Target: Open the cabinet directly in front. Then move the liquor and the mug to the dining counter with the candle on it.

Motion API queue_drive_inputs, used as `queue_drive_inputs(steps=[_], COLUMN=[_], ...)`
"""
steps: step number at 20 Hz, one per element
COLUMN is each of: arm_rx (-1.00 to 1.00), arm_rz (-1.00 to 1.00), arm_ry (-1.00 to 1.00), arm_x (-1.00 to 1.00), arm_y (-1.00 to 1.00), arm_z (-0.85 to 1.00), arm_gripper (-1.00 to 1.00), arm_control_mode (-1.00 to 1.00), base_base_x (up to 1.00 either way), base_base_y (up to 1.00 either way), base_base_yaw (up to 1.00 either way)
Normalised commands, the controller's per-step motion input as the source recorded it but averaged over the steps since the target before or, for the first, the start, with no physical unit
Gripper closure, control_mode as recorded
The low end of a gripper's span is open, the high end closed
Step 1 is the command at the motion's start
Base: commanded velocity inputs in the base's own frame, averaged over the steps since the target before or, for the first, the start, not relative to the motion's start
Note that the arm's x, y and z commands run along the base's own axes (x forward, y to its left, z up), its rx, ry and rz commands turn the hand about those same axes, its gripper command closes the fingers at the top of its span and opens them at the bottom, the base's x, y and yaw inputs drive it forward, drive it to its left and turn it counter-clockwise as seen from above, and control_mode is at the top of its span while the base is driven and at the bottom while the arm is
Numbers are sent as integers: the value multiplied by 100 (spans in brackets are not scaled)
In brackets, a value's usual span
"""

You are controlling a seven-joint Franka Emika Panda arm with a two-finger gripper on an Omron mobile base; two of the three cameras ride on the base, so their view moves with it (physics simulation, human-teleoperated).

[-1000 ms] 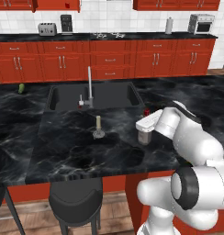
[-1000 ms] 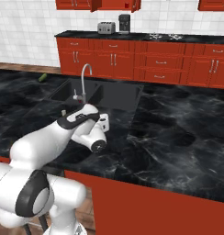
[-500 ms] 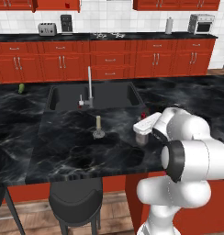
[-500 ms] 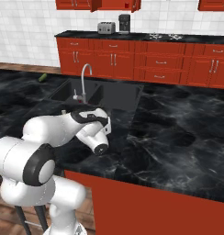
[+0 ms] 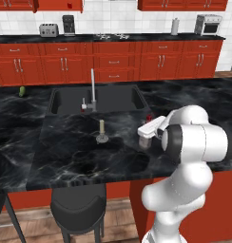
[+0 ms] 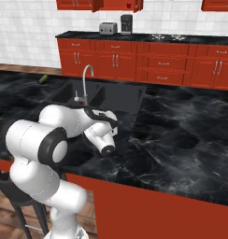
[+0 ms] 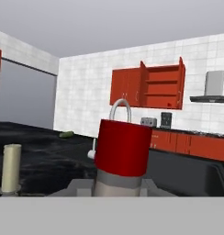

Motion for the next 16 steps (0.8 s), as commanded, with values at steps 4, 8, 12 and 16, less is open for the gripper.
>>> queue_drive_inputs(steps=[4, 8, 12, 16], arm_rx=[0, -3, -10, -5], arm_rz=[0, 0, 1, 2], arm_ry=[0, 0, -5, -1], arm_x=[24, -4, -19, -4], arm_y=[-1, 8, 24, 12], arm_z=[-24, -8, -8, -4], arm_gripper=[100, 100, 100, -100], arm_control_mode=[-100, -100, -100, -100], base_base_x=[0, 0, 0, 0], base_base_y=[0, 0, 0, 0], base_base_yaw=[0, 0, 0, 0])
